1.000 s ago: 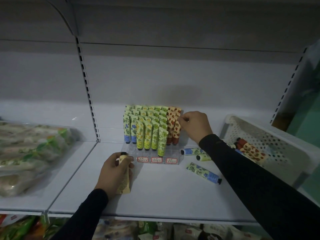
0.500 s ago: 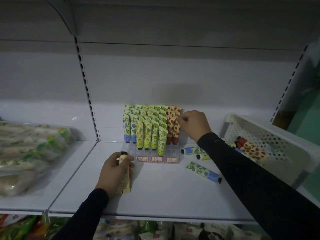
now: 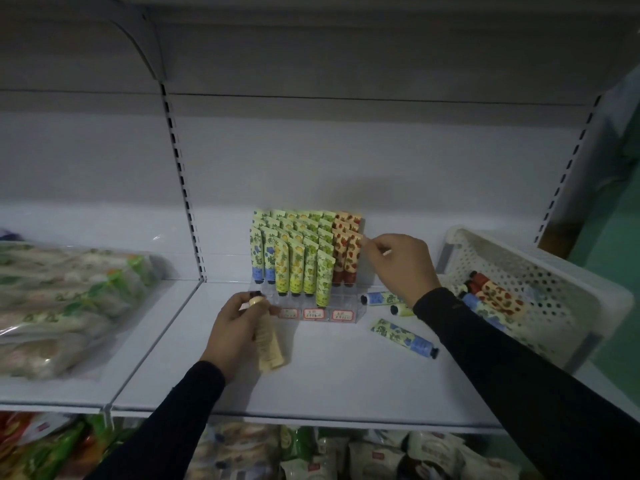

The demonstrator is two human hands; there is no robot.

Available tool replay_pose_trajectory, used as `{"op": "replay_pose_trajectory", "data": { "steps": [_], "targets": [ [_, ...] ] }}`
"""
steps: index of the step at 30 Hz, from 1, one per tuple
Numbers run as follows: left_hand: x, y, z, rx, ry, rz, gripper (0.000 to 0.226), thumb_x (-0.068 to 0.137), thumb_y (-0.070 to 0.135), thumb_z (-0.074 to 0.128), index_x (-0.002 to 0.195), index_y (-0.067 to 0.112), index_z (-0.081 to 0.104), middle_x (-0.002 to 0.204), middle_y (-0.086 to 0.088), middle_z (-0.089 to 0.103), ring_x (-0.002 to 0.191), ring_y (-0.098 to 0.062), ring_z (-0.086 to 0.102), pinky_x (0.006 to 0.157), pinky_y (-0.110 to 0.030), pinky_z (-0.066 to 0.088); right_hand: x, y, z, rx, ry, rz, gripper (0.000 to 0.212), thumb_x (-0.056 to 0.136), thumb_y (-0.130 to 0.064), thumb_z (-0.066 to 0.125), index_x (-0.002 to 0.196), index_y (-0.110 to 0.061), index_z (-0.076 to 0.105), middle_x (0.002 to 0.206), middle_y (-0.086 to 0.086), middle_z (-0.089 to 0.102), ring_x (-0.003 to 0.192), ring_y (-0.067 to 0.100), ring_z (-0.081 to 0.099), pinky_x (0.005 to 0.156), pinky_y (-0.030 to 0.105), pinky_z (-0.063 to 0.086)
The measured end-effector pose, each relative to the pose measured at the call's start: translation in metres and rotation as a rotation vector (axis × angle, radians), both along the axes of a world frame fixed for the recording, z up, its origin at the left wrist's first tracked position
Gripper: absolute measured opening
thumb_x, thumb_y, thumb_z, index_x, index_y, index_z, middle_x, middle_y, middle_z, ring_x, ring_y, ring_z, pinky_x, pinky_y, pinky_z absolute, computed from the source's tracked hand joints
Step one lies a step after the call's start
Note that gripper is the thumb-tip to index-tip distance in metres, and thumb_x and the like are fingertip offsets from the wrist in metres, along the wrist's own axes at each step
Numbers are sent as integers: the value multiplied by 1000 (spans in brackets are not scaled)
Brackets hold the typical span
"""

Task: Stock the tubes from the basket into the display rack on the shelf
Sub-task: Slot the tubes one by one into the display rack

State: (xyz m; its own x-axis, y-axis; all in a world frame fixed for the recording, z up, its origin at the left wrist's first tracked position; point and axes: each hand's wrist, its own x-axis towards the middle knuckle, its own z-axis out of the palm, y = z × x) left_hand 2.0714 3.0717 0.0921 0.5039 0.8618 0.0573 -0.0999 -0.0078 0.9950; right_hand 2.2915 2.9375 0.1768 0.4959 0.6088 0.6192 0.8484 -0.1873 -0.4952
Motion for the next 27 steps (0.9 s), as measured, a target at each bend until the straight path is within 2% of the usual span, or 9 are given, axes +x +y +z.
{"op": "replay_pose_trajectory", "data": {
  "steps": [2,5,8,10,14,17,22,24,27],
  "targets": [
    [5,-7,13,-10,-52,-41,8,98,12,55,106,11,57,99,-10,76,87,-25,65,81,-43,47,-10,-10,-3,-70,77,53,41,97,-37,54,71,-9,69,68,-2,67,63,12,59,58,21,39],
    [15,-21,35,-148,-210,-131,2,99,8,53,99,7,51,101,-18,74,87,-26,68,76,-41,56,-25,-19,-8,-212,261,181,34,95,-45,54,93,-18,74,72,-18,62,66,-3,58,65,18,46],
    [25,-36,48,-208,-306,-181,11,98,6,55,91,9,47,88,-16,73,76,-20,72,66,-29,59,-33,-25,-11,-298,425,273,36,94,-49,54,107,-21,71,89,-8,72,80,11,70,80,34,59],
    [30,-45,53,-218,-325,-196,12,97,2,56,89,7,48,74,-7,72,68,-15,71,64,-25,58,-35,-30,-9,-321,598,359,34,95,-42,56,115,-18,68,97,-2,73,82,14,73,76,30,60],
    [34,-52,51,-249,-303,-193,14,93,0,62,92,6,49,76,-8,73,69,-15,71,71,-28,61,-34,-42,-1,-262,828,501,26,96,-18,60,120,-8,64,105,9,69,75,16,71,66,21,58],
    [36,-56,48,-244,-260,-186,18,92,0,64,105,4,52,87,-15,68,71,-20,67,71,-28,61,-28,-46,4,-178,921,484,19,94,-6,59,112,-7,67,94,13,68,67,17,67,62,22,59],
    [37,-64,46,-174,-172,-323,4,94,1,60,97,0,62,87,-11,68,73,-15,68,71,-23,59,-23,-44,14,37,1271,454,26,94,-21,62,104,3,67,75,11,70,60,15,65,53,20,56],
    [37,-64,44,-168,-151,-355,10,96,7,57,97,-1,62,87,-13,66,70,-16,67,68,-22,58,-21,-46,18,70,1308,498,30,93,-26,63,105,1,67,79,11,70,63,14,67,54,19,56],
    [38,-66,42,-184,-121,-369,19,99,15,54,102,-1,63,85,-16,67,66,-19,65,62,-23,57,-19,-46,18,2,1118,503,28,92,-18,65,108,5,64,77,9,66,59,10,63,55,17,53]
  ]
}}
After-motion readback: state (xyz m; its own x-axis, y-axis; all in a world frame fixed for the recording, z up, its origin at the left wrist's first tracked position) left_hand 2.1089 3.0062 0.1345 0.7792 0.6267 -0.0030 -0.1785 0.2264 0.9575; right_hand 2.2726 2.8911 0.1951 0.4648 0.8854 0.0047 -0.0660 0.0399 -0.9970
